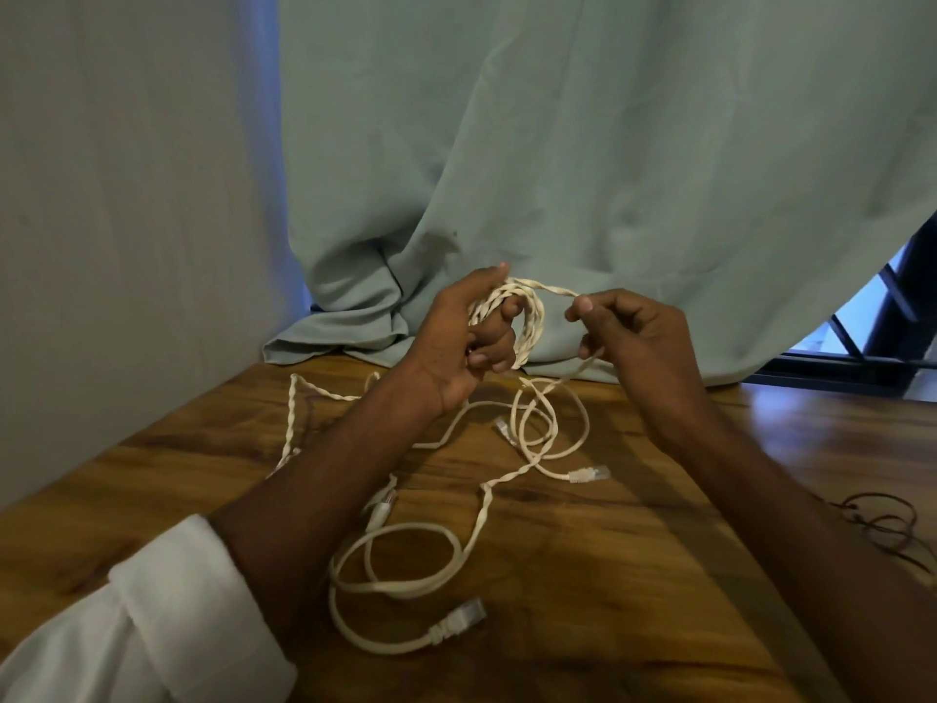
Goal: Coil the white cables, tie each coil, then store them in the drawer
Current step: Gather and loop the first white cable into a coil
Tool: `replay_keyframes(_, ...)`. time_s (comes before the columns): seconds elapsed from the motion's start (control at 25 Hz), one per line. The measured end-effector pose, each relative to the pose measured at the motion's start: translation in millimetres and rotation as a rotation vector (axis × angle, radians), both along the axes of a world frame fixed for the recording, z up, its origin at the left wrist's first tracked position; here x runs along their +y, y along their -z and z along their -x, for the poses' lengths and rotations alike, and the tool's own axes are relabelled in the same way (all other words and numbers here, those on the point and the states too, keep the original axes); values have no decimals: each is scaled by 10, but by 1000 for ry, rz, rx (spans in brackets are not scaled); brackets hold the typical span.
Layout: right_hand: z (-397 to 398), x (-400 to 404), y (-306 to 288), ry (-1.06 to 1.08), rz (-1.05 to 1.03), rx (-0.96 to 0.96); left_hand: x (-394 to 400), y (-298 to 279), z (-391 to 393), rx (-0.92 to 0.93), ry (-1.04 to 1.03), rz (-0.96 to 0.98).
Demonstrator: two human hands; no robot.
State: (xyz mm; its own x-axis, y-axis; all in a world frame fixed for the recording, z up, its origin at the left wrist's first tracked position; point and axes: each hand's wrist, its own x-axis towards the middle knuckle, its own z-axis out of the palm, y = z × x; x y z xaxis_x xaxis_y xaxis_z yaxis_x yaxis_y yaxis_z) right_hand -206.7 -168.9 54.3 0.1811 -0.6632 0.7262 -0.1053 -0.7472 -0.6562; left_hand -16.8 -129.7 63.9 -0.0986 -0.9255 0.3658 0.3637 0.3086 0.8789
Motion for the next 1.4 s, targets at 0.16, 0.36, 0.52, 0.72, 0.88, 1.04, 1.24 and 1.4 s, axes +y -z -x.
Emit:
replay_keyframes(0.16, 149, -130, -29, -39, 21, 19, -5, -21, -68, 136, 143, 62)
replay_keyframes(0.36, 140, -155, 88, -159, -109, 230, -36, -26, -157, 317, 177, 74)
replay_keyframes(0.52, 124, -236, 135, 66, -63, 23, -50, -37, -194, 430, 88, 75)
replay_keyframes(0.72, 184, -319, 113, 231, 17, 230, -102, -58, -233, 531, 43, 91)
replay_keyframes(0.88, 121, -232, 75, -172, -270, 446, -146, -76, -348, 673, 13, 99)
replay_keyframes(1.04, -11, -15, 66, -483, -407, 322, -186, -94, -422, 763, -109, 88)
replay_keyframes(1.24, -177, 201, 137, -516, -490, 354, -160, -67, -419, 782, -165, 52)
replay_keyframes(1.4, -105, 225, 72, -620, -677, 371, -110, -16, -96, 361, -197, 86)
